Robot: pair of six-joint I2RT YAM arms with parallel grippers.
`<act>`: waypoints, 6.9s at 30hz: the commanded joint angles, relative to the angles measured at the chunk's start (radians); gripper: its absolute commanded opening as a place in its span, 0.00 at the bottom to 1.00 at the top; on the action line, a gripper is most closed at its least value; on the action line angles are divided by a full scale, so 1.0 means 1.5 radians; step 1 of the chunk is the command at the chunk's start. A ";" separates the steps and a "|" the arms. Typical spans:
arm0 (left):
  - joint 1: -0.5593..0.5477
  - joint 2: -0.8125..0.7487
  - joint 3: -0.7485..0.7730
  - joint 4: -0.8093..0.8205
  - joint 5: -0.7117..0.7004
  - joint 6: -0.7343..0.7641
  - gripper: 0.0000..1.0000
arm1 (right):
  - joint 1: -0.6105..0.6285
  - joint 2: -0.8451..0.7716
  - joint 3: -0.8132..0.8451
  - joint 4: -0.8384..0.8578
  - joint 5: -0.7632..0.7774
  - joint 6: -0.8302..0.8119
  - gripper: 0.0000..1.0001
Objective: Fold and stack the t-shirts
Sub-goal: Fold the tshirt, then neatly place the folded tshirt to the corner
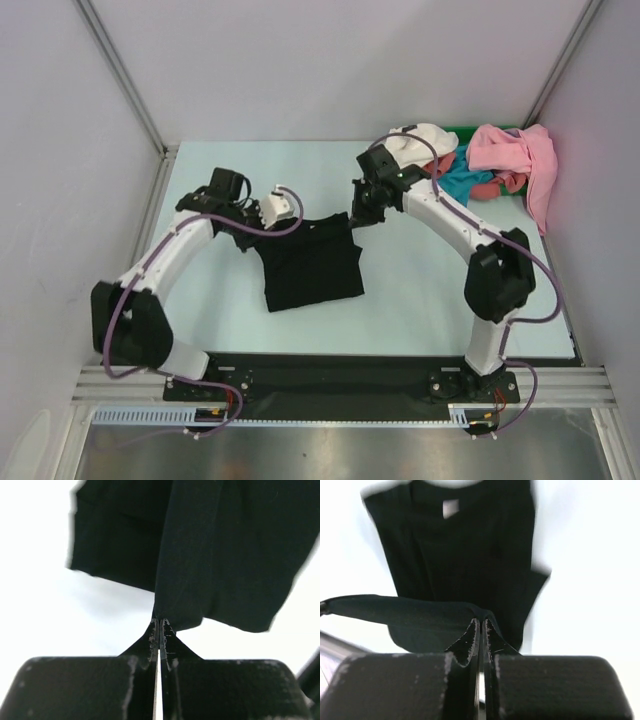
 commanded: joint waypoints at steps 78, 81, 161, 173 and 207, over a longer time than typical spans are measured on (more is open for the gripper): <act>0.086 0.083 0.029 0.254 -0.122 -0.342 0.65 | -0.304 -0.142 -0.288 -0.145 0.112 -0.277 0.00; 0.087 0.089 0.042 0.257 -0.122 -0.333 0.65 | -0.306 -0.114 -0.273 -0.160 0.172 -0.319 0.00; 0.159 0.095 0.086 0.227 -0.070 -0.329 0.64 | -0.264 -0.221 -0.347 -0.051 0.359 -0.161 0.72; 0.160 0.098 0.082 0.234 -0.062 -0.330 0.64 | -0.326 -0.162 -0.386 0.036 0.294 -0.205 0.49; 0.165 0.103 0.045 0.248 -0.073 -0.320 0.64 | -0.219 -0.112 -0.371 0.001 0.184 -0.214 0.50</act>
